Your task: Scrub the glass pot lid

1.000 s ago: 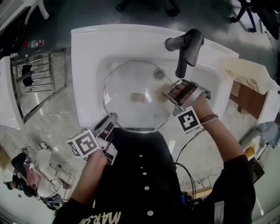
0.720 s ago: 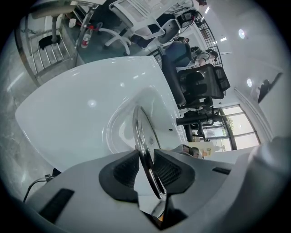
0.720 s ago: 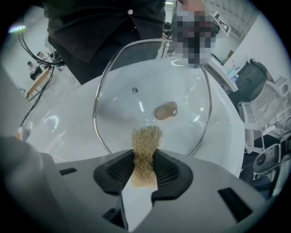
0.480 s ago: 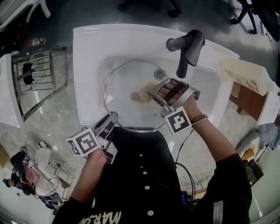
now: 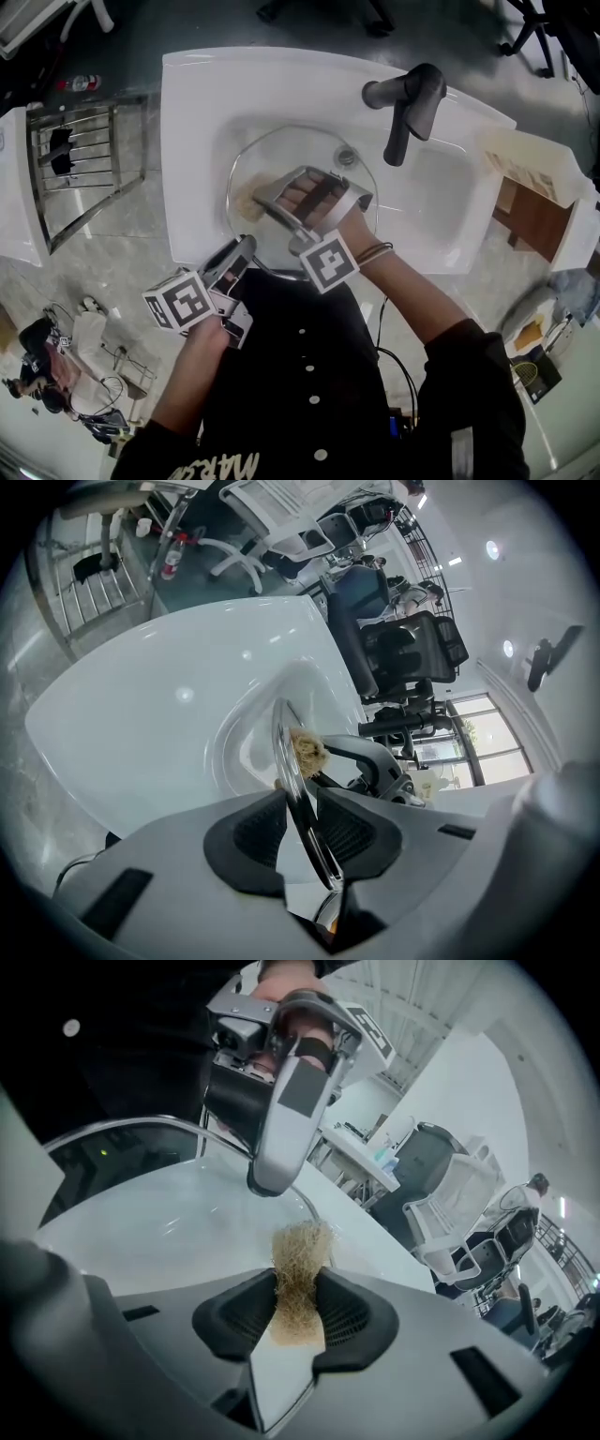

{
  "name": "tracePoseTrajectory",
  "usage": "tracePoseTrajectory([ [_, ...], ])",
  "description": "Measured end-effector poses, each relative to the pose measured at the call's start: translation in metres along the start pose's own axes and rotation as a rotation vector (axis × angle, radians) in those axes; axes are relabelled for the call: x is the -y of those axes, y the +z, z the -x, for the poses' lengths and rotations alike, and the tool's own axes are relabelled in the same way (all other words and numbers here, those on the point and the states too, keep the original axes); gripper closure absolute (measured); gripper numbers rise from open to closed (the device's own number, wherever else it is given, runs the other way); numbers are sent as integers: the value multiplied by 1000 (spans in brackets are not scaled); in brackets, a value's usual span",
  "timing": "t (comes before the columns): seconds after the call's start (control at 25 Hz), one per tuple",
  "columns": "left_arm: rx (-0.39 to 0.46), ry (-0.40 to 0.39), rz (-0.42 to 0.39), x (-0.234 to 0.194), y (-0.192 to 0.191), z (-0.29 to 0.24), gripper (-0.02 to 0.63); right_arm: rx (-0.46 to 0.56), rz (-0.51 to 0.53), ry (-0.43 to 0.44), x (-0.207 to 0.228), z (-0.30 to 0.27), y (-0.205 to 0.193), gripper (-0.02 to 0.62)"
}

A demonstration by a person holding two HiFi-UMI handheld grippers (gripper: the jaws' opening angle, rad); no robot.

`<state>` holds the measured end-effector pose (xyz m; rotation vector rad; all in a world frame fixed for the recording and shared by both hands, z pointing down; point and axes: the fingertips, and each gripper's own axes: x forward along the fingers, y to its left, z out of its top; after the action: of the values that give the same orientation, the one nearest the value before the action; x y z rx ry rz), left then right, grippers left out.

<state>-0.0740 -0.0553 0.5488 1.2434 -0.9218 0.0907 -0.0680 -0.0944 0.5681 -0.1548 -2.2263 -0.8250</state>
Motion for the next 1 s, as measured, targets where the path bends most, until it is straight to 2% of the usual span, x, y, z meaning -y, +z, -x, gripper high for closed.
tracePoseTrajectory([
  [0.28,-14,-10,-25,0,0,0,485,14,106,-10,1,-3,6,457],
  [0.68,-8,-25,7,-1,-1,0,486,61,118,119,-23,15,5,459],
  [1.0,-9,-26,17,-1,-1,-1,486,34,123,220,-58,48,-8,460],
])
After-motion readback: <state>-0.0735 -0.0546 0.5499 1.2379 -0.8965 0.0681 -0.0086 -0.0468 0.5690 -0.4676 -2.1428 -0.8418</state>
